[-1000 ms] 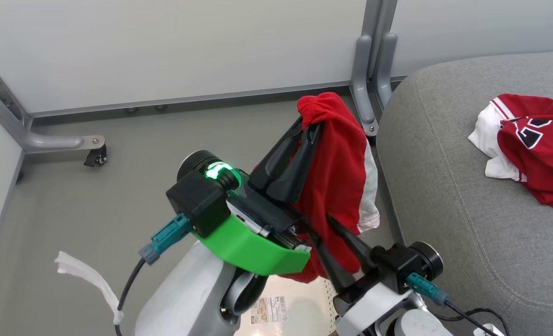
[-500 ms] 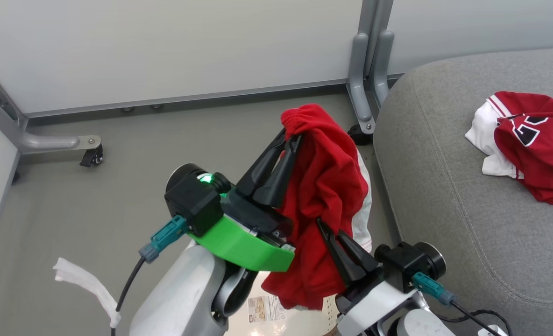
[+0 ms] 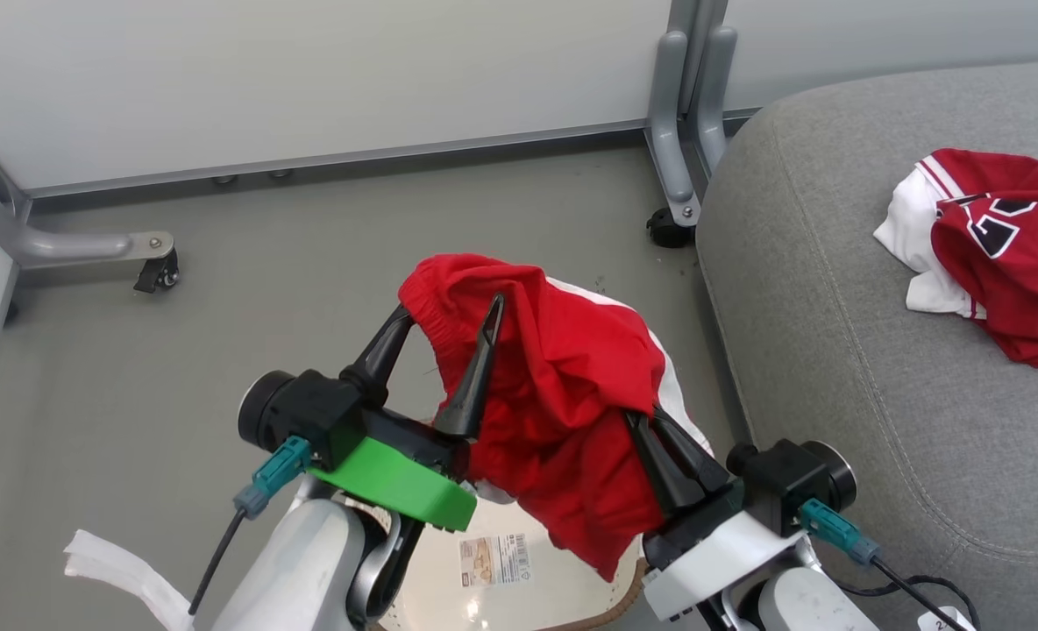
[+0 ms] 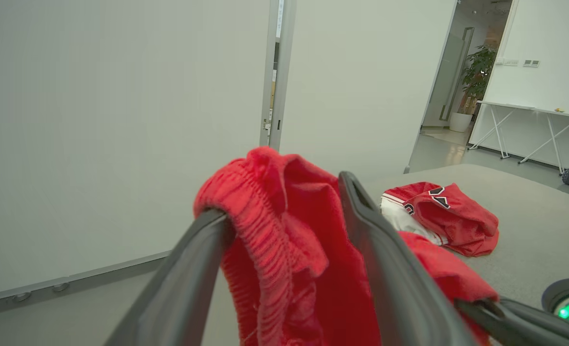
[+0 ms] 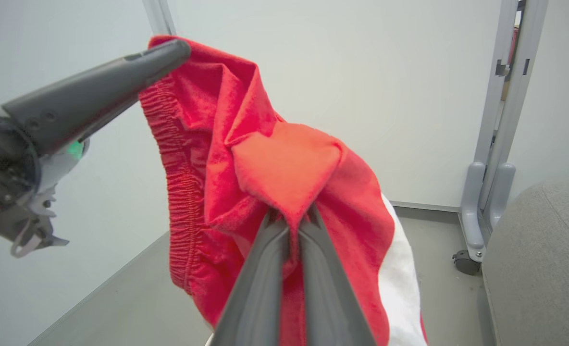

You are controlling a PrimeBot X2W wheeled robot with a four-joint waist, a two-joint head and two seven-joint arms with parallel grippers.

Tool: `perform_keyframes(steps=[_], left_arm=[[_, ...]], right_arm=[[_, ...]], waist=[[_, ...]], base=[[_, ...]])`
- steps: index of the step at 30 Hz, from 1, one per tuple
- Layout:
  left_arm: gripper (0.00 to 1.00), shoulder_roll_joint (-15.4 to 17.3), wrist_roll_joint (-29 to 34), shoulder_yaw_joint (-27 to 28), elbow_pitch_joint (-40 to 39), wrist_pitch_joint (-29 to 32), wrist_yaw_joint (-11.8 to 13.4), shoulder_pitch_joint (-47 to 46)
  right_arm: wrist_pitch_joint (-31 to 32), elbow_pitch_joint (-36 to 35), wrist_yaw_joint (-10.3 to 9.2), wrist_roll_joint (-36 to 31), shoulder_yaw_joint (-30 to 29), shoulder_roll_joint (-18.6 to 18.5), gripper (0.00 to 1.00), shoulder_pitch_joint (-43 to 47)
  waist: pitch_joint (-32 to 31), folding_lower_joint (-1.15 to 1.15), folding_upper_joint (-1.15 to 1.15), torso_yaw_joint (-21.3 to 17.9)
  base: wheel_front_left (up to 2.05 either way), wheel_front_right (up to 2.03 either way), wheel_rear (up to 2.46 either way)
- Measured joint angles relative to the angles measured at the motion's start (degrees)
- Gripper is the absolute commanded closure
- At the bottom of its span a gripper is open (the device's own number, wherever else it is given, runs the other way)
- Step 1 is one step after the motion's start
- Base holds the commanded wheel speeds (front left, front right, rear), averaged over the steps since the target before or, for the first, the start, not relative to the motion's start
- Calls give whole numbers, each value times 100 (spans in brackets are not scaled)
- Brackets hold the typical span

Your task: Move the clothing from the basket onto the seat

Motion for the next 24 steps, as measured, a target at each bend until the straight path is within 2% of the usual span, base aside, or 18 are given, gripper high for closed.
perform_keyframes(steps=[10,24], left_arm=[[0,102,444,208,245,1,-9,156],[0,63,538,412,379,1,-33,357]], right_arm=[[0,-327,0,-46,-349,49,100,-103],[0,-721,0,-281,-1068,68,100,-83]], waist=[[178,0,0,-102],[290,0,0,-159]], base=[[0,0,0],[0,0,0]])
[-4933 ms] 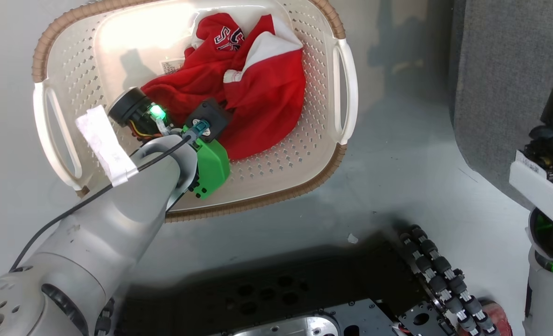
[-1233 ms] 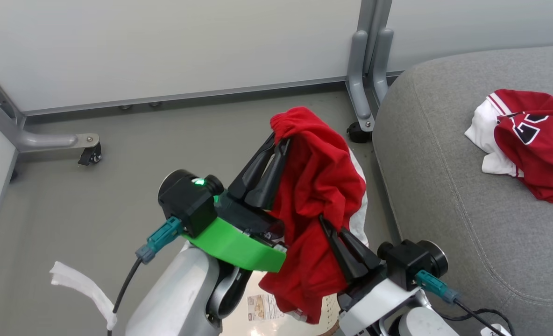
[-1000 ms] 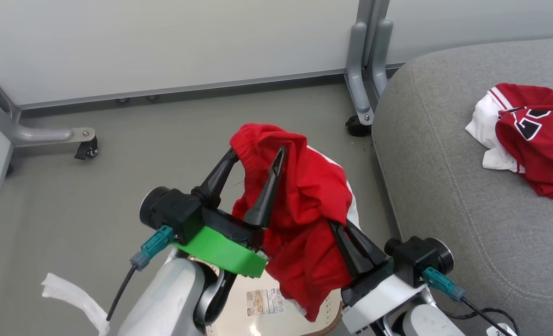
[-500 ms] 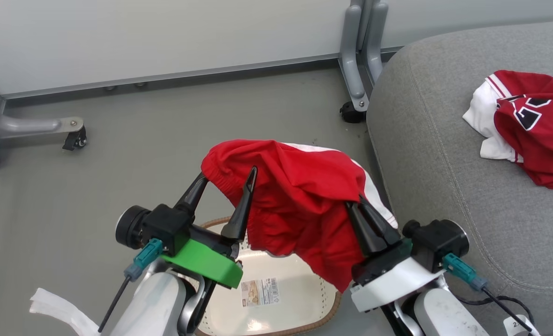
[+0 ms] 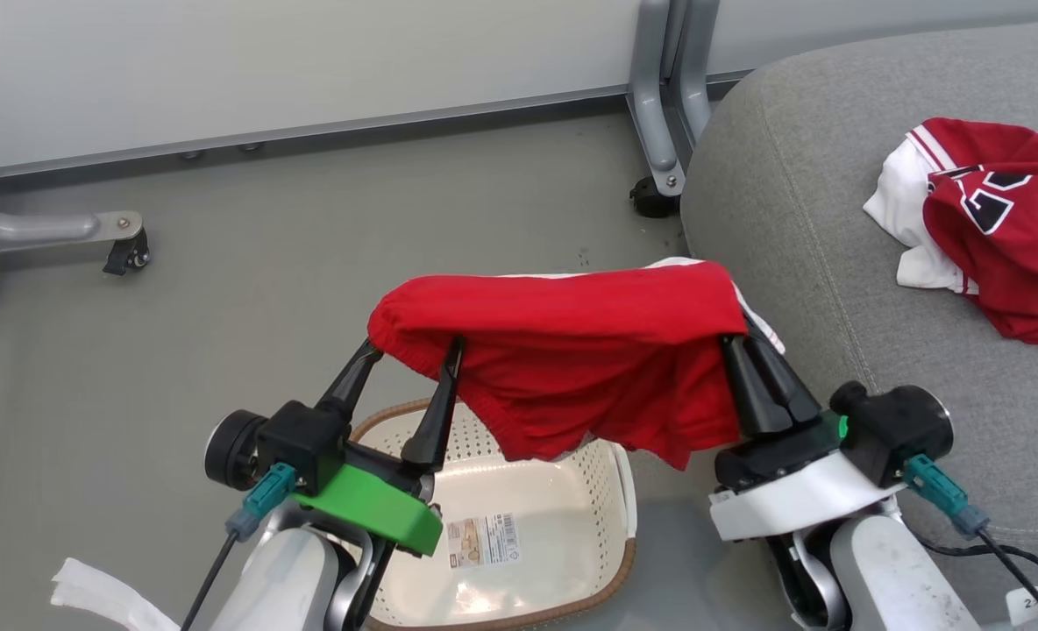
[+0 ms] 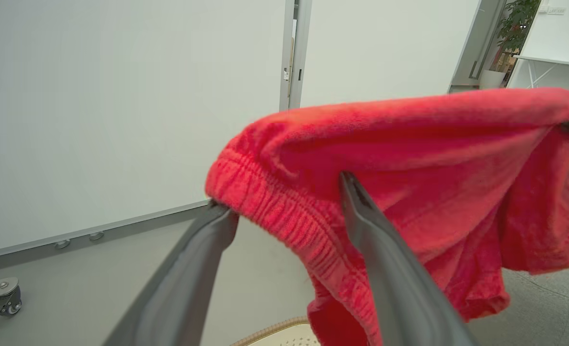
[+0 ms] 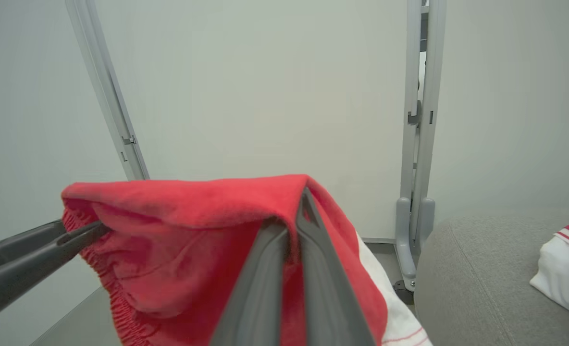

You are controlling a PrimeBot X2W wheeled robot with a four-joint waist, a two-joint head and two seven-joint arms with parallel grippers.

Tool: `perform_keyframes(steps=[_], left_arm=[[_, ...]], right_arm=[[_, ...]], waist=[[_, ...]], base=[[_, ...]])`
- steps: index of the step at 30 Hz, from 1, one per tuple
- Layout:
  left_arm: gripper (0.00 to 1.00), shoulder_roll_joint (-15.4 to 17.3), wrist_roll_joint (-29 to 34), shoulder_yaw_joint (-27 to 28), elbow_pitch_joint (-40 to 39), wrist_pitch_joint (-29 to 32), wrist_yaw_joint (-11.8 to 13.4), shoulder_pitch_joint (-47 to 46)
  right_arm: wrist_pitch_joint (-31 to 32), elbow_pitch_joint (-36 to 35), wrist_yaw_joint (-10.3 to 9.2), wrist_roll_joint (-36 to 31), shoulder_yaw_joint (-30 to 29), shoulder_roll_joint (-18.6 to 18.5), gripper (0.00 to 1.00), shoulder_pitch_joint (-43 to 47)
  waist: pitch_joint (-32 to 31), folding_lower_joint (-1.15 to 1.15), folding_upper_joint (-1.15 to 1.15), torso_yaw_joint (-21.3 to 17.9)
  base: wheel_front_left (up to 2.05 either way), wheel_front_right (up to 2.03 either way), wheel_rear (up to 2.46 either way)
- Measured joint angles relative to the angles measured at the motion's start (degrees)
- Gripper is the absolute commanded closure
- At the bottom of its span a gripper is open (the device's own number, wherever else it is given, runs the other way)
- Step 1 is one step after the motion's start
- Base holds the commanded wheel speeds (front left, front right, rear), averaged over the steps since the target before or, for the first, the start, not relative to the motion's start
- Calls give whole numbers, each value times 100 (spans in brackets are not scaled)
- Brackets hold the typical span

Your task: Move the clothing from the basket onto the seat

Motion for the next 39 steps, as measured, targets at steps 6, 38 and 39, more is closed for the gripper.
perform_keyframes(steps=[6,38,39], left_arm=[[0,-7,56,16,26,0,-7,2],[0,453,311,-621,-3,0,-9,30],[0,472,298,-656,-3,0,-9,29]], right_arm=[[0,-145,0,4,-361,-2,100,38],[0,-672,0,120,-1209,-7,100,62],[0,-679,0,132,-1241,-7,100,78]], waist=[[41,0,0,-21],[409,0,0,-1282],[425,0,0,-1362]], base=[[0,0,0],[0,0,0],[0,0,0]])
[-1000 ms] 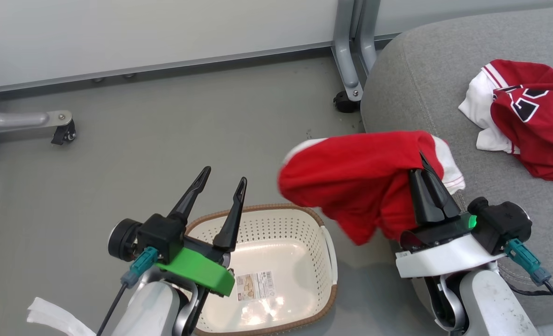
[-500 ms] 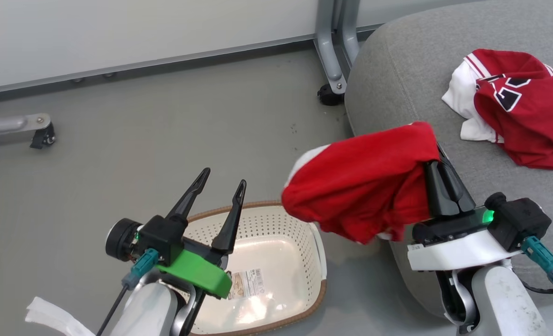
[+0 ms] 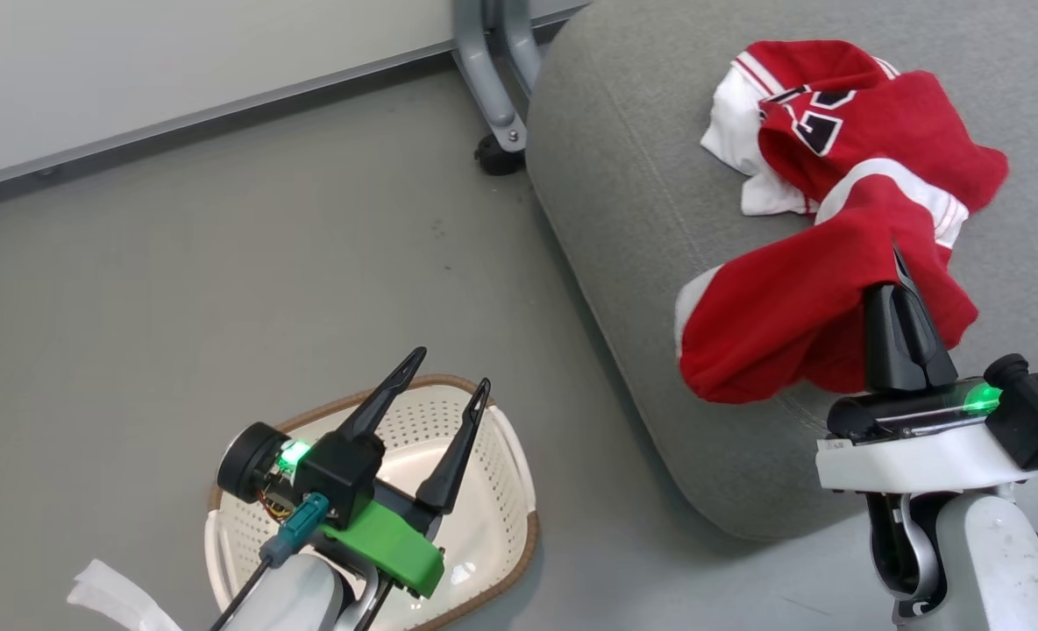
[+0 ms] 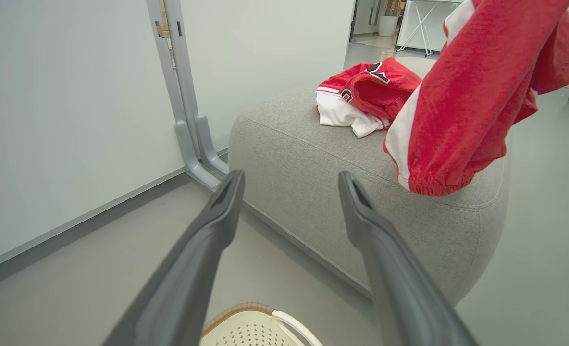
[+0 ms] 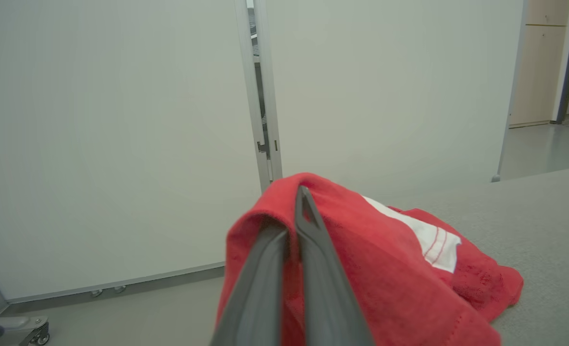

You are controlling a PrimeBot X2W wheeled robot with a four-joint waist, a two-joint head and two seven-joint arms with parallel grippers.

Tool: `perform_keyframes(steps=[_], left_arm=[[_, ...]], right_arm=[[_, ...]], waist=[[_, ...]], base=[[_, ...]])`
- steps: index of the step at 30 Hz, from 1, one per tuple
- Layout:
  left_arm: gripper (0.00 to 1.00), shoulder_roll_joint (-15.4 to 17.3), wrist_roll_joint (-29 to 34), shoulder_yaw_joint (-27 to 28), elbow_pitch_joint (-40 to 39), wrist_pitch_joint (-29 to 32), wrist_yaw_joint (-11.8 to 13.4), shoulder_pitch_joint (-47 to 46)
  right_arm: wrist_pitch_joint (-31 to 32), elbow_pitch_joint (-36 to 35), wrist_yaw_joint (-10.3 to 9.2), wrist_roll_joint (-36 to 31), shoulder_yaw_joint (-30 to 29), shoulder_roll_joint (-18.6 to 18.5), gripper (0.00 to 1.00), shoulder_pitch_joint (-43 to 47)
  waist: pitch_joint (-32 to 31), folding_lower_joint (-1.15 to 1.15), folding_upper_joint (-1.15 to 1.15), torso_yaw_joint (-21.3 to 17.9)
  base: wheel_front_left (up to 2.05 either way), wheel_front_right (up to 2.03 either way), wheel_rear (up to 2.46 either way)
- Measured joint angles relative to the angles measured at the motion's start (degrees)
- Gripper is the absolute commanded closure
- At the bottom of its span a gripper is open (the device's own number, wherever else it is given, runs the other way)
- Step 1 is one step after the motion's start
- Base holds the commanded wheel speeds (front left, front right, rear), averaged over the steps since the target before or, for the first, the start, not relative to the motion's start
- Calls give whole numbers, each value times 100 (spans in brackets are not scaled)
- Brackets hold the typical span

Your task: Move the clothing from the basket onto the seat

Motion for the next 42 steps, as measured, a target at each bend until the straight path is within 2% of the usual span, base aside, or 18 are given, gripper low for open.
perform_keyframes(steps=[11,17,19,24,27,34,37,42], left_arm=[[0,159,-119,-405,60,0,0,-156],[0,180,-175,-641,75,0,0,-246],[0,192,-210,-705,83,0,0,-253],[0,337,-214,-820,65,1,0,-419],[0,427,-237,-978,-25,35,0,-593],[0,742,-204,-1263,-305,186,0,-1004],[0,794,-205,-1296,-441,226,0,-1162],[0,884,-205,-1348,-637,219,0,-1334]], right_arm=[[0,-40,0,130,-308,0,100,339],[0,-16,0,138,-441,1,100,362],[0,30,0,183,-526,2,100,274],[0,235,0,-194,-723,3,100,-478],[0,402,0,-404,-961,7,100,-1294],[0,1396,0,-882,-1613,-16,100,-3572],[0,1726,0,-1118,-1825,-253,100,-4452],[-1,2008,0,-1466,-1986,-737,100,-5123]], waist=[[176,0,0,-1003],[300,0,0,-1200],[346,0,0,-1166],[548,0,0,-1006],[728,0,0,-879],[1245,1,0,-541],[1494,0,0,-350],[1876,1,0,-17]], base=[[0,0,0],[0,0,0],[0,0,0],[0,0,0],[0,0,0],[0,0,0],[0,0,0],[0,0,0]])
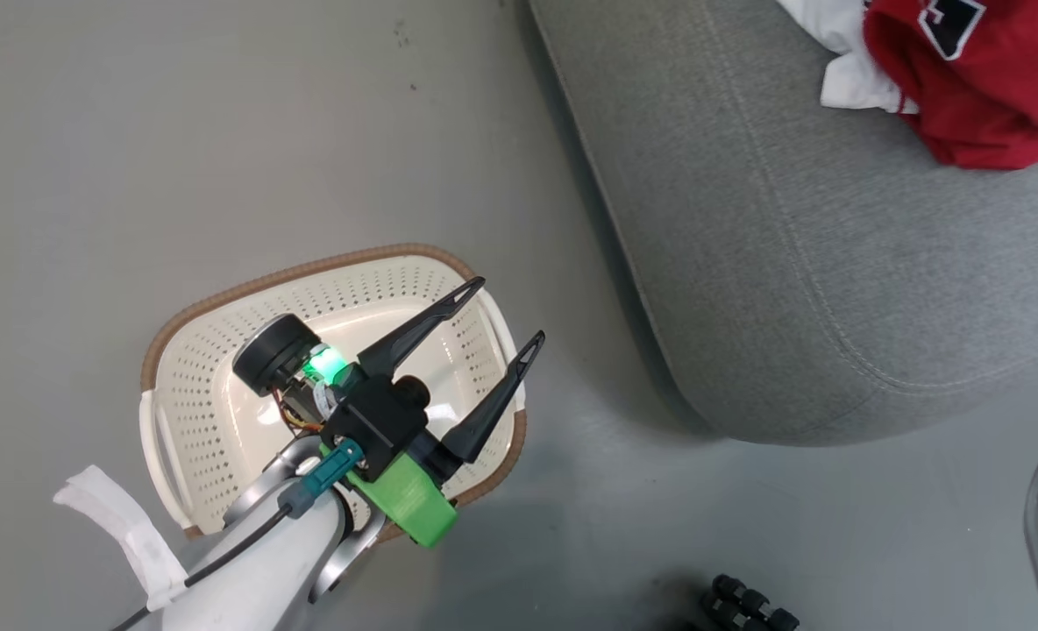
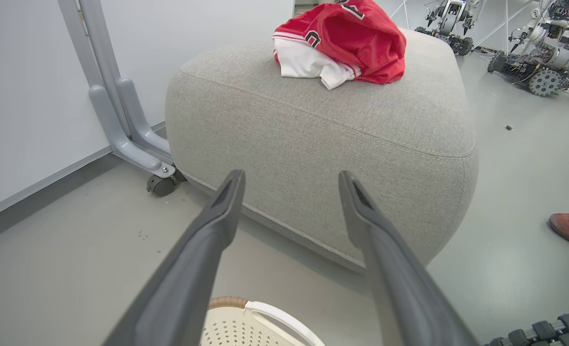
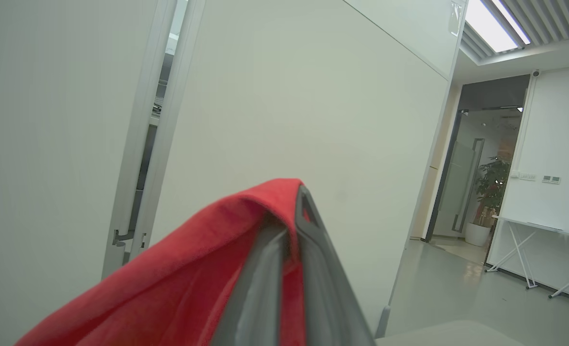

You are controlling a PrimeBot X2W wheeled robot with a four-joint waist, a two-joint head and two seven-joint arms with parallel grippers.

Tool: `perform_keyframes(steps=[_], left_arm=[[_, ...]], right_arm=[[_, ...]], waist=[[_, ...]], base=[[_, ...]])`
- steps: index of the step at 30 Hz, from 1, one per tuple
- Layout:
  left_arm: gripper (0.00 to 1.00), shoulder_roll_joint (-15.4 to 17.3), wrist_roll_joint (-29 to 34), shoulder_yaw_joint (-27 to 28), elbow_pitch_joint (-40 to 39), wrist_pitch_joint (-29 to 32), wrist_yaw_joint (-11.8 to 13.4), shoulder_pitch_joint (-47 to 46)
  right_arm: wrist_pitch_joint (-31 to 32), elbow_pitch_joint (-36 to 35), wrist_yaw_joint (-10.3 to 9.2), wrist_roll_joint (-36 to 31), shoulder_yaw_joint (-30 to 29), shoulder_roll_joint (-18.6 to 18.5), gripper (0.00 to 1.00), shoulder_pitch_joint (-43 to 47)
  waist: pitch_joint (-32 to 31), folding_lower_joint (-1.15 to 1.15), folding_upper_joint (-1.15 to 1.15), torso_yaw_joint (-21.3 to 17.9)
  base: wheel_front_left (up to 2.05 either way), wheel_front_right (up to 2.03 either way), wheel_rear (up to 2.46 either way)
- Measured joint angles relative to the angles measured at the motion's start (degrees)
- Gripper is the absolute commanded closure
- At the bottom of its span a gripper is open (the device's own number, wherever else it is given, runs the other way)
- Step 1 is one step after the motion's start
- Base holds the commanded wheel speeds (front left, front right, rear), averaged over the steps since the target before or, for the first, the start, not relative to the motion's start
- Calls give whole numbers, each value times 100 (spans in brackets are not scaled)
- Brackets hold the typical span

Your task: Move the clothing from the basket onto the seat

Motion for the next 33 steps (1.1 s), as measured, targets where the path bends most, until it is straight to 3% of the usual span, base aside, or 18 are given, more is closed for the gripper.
perform_keyframes(steps=[6,13,16,17,18,26,30,33], left_arm=[[0,111,-1,-57,-103,-76,0,-76],[0,113,-88,-74,60,-129,0,-132],[0,-21,-96,-69,154,-174,0,-289],[0,-53,-109,-71,201,-176,0,-309],[0,-76,-113,-75,254,-179,0,-314],[0,-430,-425,154,494,-202,0,-29],[0,-623,-648,495,580,-202,0,441],[0,-684,-483,753,679,-208,71,659]], right_arm=[[1,369,0,-679,-339,-438,100,142],[1,1247,1,-998,-1276,36,100,951],[1,1394,0,-1063,-1670,143,60,1215],[1,1386,1,-1083,-1804,200,13,1292],[1,1329,1,-1126,-1925,247,0,1357],[1,688,0,-1352,-2247,594,0,2268],[1,667,0,-1238,-2020,699,0,2863],[0,826,0,-995,-1794,736,0,3286]], waist=[[434,0,0,396],[790,0,0,682],[782,0,0,763],[752,0,0,779],[715,0,0,791],[180,0,0,822],[-179,-1,0,848],[-483,-1,0,897]], base=[[0,0,0],[0,0,0],[0,0,0],[0,0,0],[0,0,0],[0,0,0],[0,0,0],[0,0,0]])
